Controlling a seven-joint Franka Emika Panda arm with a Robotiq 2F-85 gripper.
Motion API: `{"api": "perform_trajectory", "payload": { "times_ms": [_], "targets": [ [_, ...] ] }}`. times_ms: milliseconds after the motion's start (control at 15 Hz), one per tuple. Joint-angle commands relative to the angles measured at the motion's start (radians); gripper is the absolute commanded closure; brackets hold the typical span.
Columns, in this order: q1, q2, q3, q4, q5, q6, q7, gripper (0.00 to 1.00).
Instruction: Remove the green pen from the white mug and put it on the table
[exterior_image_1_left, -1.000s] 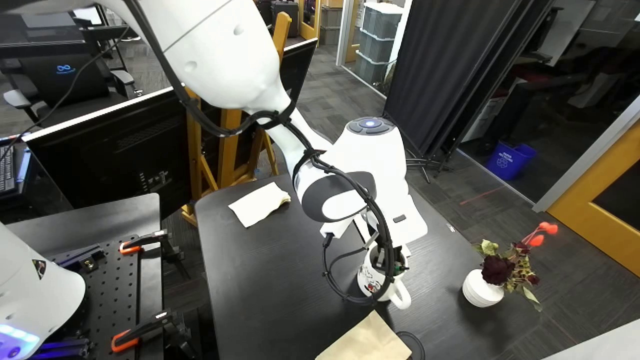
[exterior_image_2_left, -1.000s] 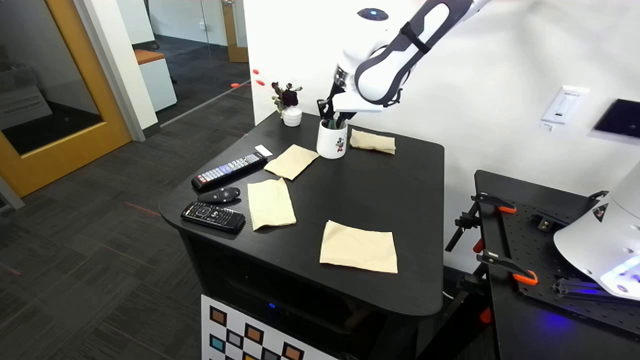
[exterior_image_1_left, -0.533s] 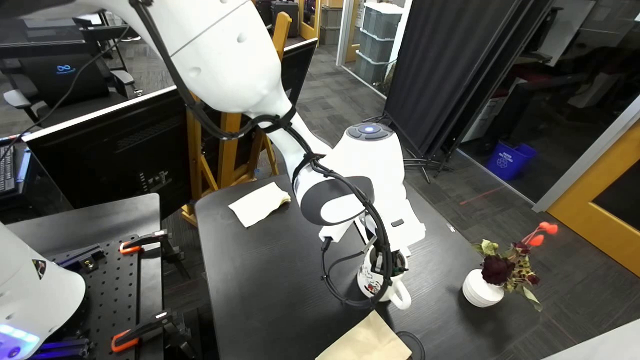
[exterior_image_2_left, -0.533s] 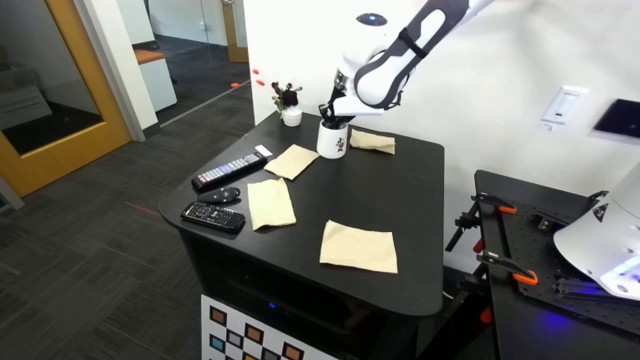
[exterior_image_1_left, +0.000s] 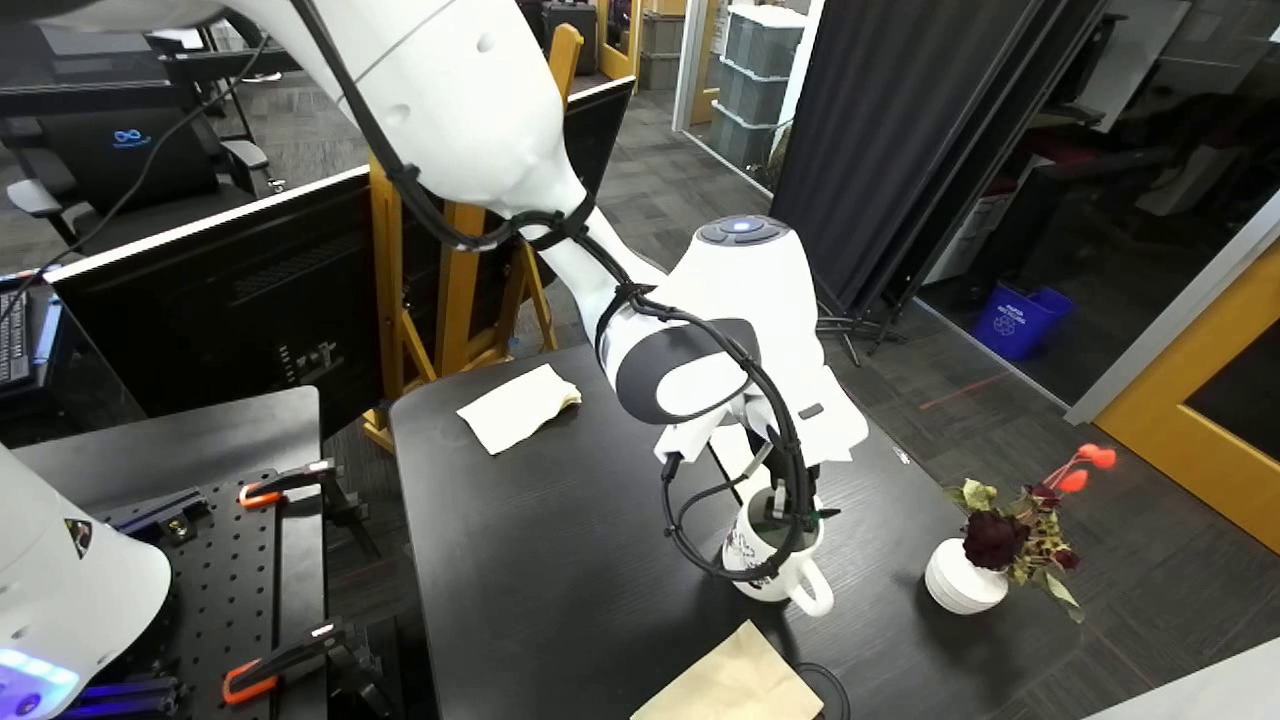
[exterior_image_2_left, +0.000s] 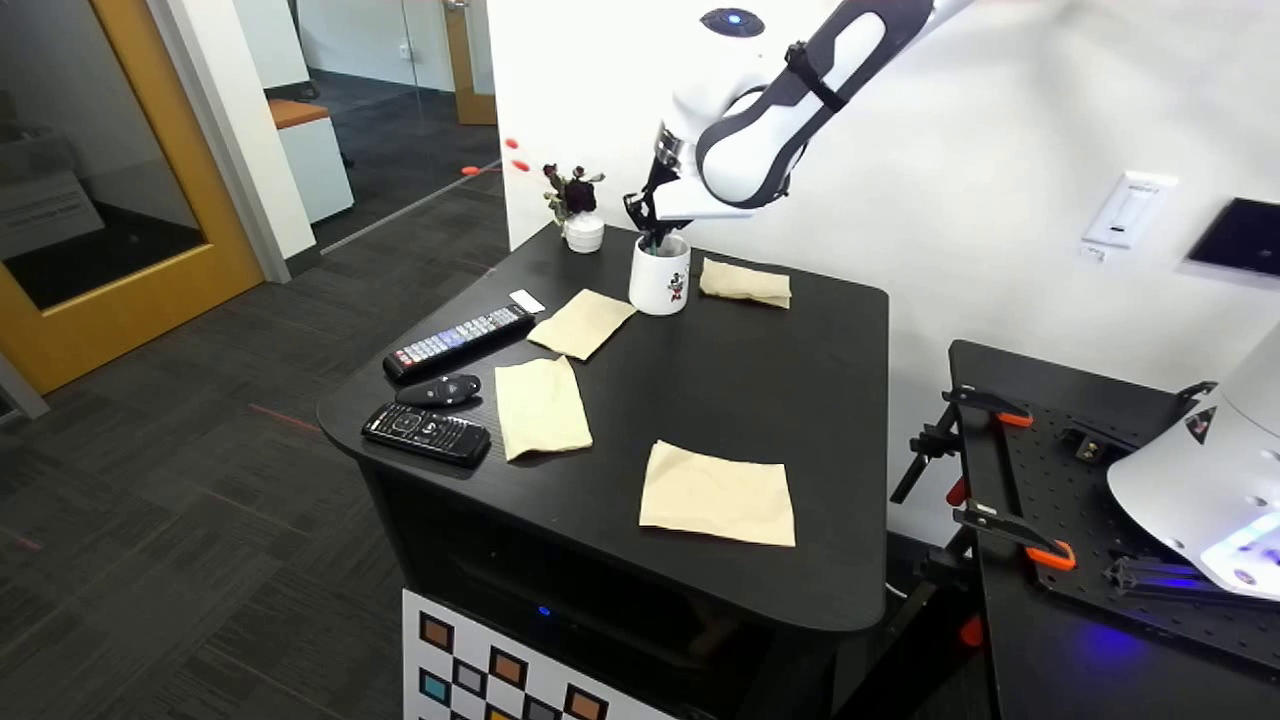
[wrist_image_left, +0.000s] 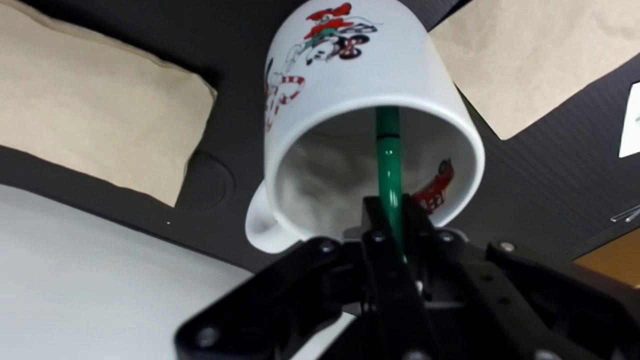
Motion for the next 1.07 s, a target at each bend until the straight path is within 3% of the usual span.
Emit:
{"api": "perform_trajectory", "payload": {
  "times_ms": [0, 733, 1000],
  "targets": [
    [0.073, -0.026, -0.066, 0.003, -0.008, 0.024, -0.005, 0.97],
    [0.306, -0.169, -0.289, -0.112, -0.070, 0.145, 0.020, 0.97],
    [0.351, -0.296, -0.291, -0.205, -0.075, 0.126, -0.021, 0.97]
  ]
}}
